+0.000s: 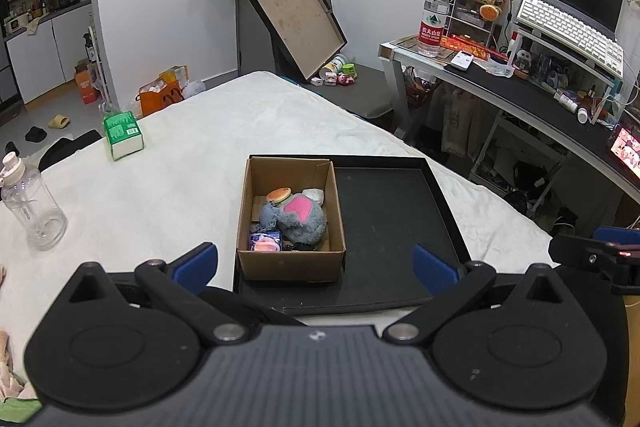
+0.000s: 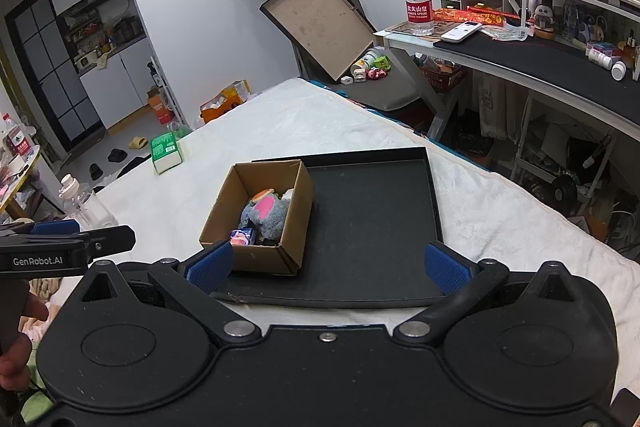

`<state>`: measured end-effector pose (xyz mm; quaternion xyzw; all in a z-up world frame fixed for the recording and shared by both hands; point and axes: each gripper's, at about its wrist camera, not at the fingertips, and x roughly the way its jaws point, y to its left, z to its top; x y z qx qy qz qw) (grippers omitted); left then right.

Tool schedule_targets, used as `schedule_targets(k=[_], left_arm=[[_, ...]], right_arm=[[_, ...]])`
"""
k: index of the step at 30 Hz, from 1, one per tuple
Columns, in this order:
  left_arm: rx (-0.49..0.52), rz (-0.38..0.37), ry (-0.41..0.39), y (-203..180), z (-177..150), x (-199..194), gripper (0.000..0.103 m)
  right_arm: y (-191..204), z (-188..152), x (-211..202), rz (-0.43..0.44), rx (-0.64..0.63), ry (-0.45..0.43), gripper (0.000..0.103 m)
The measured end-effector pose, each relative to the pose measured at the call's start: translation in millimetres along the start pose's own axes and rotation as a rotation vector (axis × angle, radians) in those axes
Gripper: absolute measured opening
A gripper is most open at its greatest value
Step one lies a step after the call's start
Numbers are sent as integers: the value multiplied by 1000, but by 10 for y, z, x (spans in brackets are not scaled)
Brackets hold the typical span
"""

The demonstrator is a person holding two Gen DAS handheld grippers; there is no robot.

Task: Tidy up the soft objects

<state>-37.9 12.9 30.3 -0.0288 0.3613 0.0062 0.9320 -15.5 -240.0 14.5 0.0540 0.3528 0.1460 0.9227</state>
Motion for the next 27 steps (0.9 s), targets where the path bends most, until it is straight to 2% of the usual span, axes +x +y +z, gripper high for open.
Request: schedule_targets(k=[27], left_arm=[[-8,3,-3,41,-14,3,103]], right_arm=[[-18,2,0,1,2,1,103]])
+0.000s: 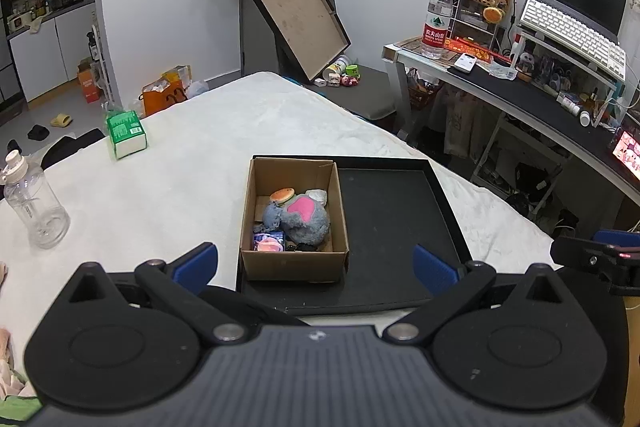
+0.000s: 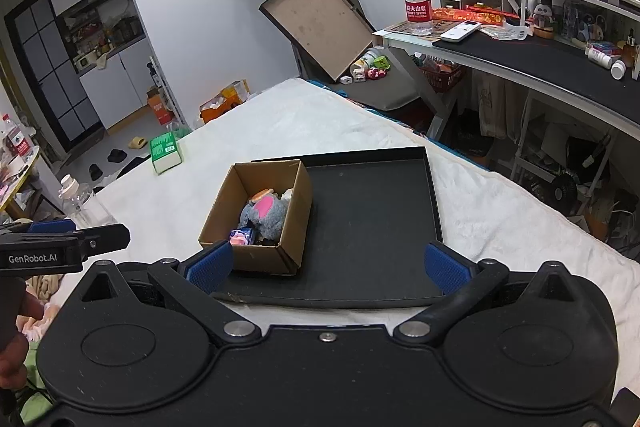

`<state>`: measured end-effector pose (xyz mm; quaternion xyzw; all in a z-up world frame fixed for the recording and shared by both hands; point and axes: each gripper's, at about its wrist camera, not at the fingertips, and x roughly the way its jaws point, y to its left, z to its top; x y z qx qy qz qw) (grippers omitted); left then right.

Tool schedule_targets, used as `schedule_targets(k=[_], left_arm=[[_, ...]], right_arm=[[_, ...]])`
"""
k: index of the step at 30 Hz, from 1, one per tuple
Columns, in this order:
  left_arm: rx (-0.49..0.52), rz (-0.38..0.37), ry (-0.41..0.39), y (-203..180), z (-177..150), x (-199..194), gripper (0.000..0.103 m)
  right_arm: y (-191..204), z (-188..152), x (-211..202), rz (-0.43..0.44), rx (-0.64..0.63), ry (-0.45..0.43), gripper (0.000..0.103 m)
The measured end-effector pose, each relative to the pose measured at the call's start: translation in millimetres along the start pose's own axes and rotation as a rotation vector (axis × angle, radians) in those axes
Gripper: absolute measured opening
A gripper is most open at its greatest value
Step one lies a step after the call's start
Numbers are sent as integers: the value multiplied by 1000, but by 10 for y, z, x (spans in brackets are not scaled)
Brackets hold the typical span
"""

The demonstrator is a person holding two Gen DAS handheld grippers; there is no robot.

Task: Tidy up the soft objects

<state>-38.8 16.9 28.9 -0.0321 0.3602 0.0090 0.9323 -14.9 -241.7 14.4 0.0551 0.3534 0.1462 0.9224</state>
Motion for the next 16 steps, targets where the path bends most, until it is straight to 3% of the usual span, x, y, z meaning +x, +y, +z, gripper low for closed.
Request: schedule_targets(k=[16], left_arm=[[0,-6,0,-8,8,-20,103]], right_arm=[[-26,-12,45,-5,11,15,103]])
